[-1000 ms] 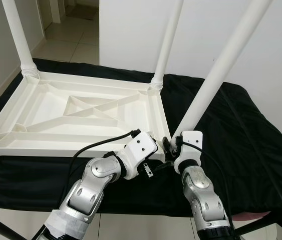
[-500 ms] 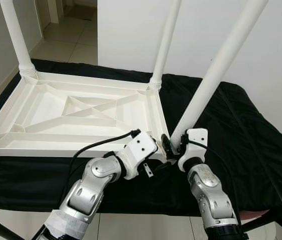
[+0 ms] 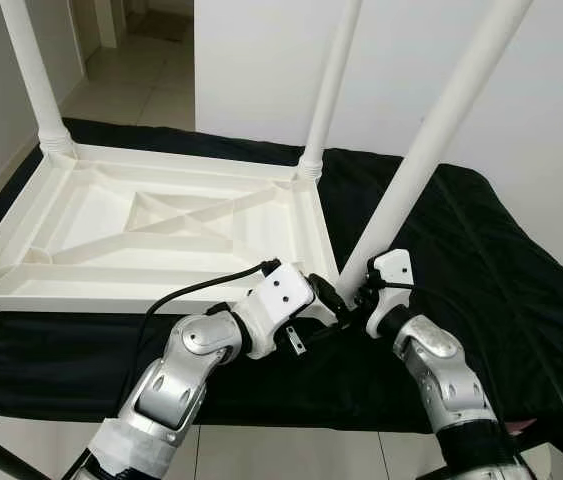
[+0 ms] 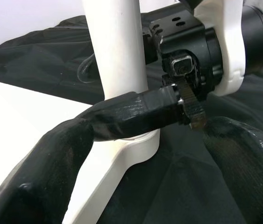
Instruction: Building children table
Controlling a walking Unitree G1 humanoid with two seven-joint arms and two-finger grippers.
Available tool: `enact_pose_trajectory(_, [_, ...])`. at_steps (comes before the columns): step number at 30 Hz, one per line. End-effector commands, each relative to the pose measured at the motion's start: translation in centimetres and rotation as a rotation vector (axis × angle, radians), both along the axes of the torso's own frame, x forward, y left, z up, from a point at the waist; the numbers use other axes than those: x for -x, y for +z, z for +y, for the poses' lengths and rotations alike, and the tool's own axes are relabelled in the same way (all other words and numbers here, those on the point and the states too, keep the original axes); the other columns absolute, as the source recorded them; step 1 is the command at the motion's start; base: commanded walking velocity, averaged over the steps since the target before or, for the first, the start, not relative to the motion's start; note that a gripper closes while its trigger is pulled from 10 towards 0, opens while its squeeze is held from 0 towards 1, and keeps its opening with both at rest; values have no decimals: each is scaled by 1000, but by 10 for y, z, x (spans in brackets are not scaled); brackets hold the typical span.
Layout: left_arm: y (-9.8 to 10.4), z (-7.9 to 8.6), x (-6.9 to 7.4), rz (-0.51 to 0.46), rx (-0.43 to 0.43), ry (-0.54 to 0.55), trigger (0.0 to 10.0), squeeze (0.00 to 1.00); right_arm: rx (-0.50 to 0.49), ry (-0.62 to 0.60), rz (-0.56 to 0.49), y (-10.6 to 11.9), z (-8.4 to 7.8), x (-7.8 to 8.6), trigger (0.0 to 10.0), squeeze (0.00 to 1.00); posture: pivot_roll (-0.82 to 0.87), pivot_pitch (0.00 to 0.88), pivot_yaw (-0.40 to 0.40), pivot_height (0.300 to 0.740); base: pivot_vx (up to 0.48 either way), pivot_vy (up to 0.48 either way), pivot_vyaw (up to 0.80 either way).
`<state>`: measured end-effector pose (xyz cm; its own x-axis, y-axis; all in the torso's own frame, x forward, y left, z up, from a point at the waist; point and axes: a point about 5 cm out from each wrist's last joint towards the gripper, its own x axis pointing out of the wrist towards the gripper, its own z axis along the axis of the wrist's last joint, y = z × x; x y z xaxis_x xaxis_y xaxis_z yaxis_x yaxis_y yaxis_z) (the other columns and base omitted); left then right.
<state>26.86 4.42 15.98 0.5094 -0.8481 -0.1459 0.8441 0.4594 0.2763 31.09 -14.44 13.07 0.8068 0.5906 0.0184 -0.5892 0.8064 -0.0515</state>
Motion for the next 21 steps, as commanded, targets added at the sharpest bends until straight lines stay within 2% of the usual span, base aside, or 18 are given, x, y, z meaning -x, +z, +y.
enact_pose_trajectory(1, [1,-3,0,-4,5,18,10000,0,11,42,26,-5,0,-2,8118,0,-3,0,-122,740,0,0,0])
enact_pose_trajectory(3, [1,-3,1,-1,5,15,10000,0,13,57,35,-7,0,-3,8118,0,-3,0,-122,740,0,0,0])
enact_pose_trajectory(4, [0,-3,3,3,2,1,10000,0,13,70,47,-10,0,-4,1255,0,2,0,-125,740,0,0,0])
enact_pose_trajectory(6, [-1,-4,5,5,0,-9,10000,0,13,77,54,-11,-1,-4,1255,0,2,0,-125,740,0,0,0])
enact_pose_trajectory(7, [-1,-4,6,5,0,-16,10000,0,11,90,55,-13,-1,-5,0,0,2,0,-125,740,0,0,0])
enact_pose_trajectory(17, [-2,-2,6,8,-8,-9,10000,0,6,122,86,-22,-4,-2,0,0,7,0,-127,740,0,0,0])
enact_pose_trajectory(18, [-2,-1,6,7,-9,-9,10000,0,2,113,86,-23,-4,-2,3333,0,1,0,-126,740,0,0,0])
enact_pose_trajectory(21, [-2,-1,6,7,-10,-10,10000,0,0,105,84,-24,-4,-2,3333,0,1,0,-126,740,0,0,0])
